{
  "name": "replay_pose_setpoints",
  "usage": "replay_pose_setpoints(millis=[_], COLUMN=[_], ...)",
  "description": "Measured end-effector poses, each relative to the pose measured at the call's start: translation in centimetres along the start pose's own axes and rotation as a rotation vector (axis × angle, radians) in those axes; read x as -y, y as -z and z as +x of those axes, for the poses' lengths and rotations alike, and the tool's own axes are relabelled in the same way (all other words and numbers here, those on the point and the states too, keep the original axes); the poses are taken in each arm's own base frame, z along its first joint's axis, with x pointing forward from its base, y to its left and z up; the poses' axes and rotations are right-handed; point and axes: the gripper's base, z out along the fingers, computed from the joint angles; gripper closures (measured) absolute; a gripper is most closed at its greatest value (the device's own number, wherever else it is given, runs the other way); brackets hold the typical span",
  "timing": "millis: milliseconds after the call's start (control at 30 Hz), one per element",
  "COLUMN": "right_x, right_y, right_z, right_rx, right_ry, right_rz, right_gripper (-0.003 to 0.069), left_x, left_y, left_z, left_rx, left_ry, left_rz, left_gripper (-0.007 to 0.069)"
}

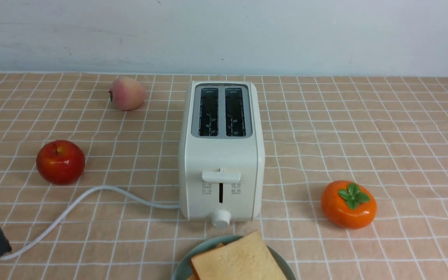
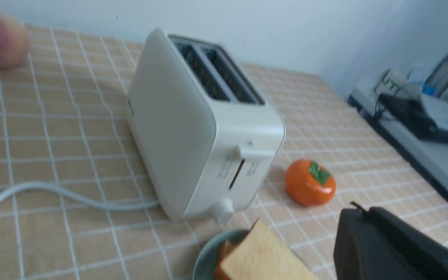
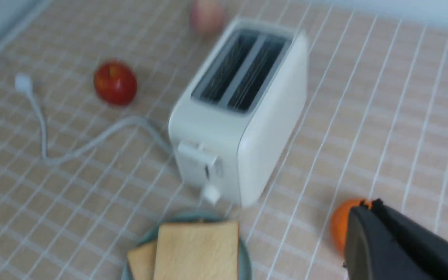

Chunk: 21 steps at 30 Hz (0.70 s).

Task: Take toasted bread from bread machine on light coffee tablecloth place on plate.

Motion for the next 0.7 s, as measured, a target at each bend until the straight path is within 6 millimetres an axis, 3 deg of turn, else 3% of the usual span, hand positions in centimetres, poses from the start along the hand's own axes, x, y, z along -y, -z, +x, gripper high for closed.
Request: replay_pose_setpoints(millis=[67, 200, 367, 467, 700], right_x=[-0.1, 0.2, 1.3, 1.7, 1.9], right_y=[2.8, 5.8, 4.2, 3.2, 2.7], right_z=[2.1, 7.7, 14.7, 16.7, 17.3], right_rx=[0.160, 0.420, 0.580, 0.639, 0.670], right_ry=[0.029, 0.021, 0.033, 0.031, 0.020], right_rz=[0.040, 0.087, 0.130, 0.134, 0.136], right_gripper=[0.0675, 0.0672, 0.0667, 0.0666, 0.0657], left_x=[0.0, -0.3, -0.6, -0.8, -1.1], left_y=[-0.1, -0.5, -1.1, -1.8, -3.1], left_z=[-0.3, -0.4, 0.0, 0.2, 0.5], left_rx=[0.063, 0.149, 0.147, 0.119, 0.067], left_ry=[0.001, 0.004, 0.006, 0.009, 0.026], left_rz=[0.015, 0.031, 0.021, 0.005, -0.022], left_gripper=[0.0638, 0.0638, 0.0638, 0.0638, 0.0638])
